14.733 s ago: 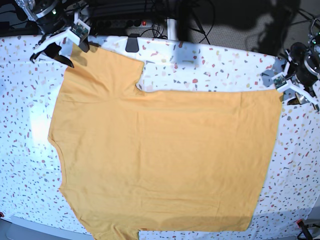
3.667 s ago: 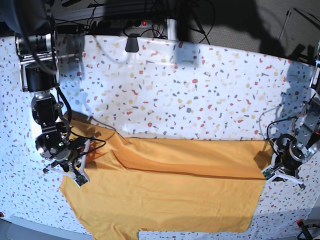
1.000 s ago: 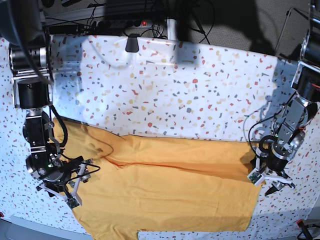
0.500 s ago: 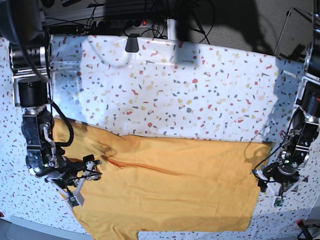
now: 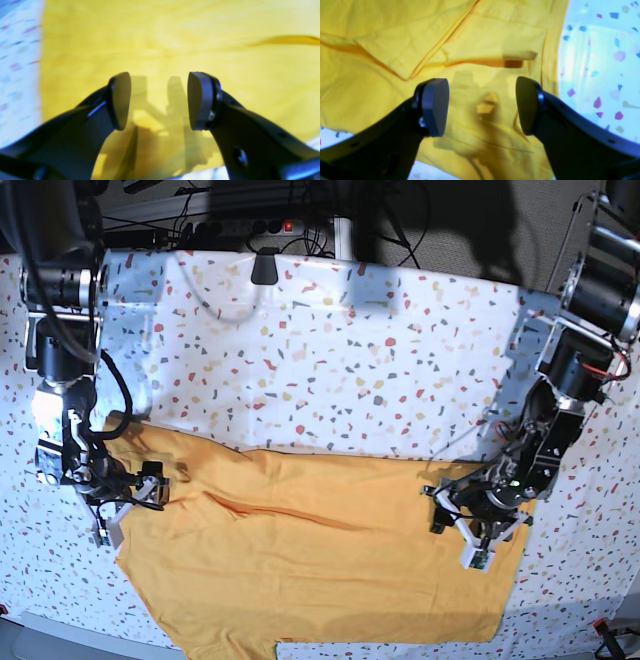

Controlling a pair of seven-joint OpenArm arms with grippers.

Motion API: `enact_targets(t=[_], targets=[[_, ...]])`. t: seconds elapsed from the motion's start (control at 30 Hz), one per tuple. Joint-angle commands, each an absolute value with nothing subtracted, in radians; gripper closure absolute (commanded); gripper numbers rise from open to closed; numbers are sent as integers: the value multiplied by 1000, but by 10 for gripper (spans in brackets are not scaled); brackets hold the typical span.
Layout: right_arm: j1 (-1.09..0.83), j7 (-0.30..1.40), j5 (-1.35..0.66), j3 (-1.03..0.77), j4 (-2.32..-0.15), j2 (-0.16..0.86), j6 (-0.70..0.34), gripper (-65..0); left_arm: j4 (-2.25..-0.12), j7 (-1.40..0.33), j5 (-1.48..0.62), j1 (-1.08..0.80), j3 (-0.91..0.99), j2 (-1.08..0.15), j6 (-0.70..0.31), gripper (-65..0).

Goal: Fold the T-shirt properly
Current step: 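Grasp the shirt edge again with both grippers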

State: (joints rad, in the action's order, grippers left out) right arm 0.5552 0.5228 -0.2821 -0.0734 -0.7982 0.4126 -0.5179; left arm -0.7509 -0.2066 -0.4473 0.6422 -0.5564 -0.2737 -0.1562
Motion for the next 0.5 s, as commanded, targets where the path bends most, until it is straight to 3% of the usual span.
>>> enact_targets(t=[0.0, 0.47], targets=[[567, 500, -285, -87, -813, 426, -536, -417, -762, -183, -444, 664, -549, -276, -150, -348], [328, 517, -216, -93, -850, 421, -572, -416, -776, -165, -393, 500, -549, -268, -150, -348]])
